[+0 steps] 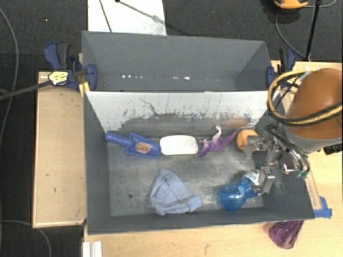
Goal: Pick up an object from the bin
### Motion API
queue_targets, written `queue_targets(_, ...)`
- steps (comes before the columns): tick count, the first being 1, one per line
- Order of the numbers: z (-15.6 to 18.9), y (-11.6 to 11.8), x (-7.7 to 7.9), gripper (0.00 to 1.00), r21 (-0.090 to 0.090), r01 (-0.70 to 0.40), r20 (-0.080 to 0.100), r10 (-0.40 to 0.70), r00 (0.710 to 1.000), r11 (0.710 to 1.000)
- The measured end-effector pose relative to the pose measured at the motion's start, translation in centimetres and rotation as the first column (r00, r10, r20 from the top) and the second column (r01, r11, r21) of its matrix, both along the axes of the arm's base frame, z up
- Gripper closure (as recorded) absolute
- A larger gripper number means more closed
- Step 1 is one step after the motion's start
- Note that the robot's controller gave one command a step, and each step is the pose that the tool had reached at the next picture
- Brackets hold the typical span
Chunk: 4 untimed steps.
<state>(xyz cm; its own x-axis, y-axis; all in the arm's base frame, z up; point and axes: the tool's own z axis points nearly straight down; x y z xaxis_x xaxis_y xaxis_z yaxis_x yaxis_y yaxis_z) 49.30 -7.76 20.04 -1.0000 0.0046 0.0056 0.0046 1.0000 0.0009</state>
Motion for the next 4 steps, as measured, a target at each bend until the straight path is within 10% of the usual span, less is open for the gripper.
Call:
queue_targets(2, -1.9, -1.1, 0.0, 0.0, -0.001, -0.091, 0.013, 0.091, 0.996, 0.996)
queue_targets(3, -13.1, -1.3, -1.4, 1.0, -0.002, -0.309, 0.01, 0.309, 0.951, 0.951)
queue_targets(4, -13.1, -1.3, -1.4, 1.0, -0.002, -0.31, 0.01, 0.31, 0.951, 0.951)
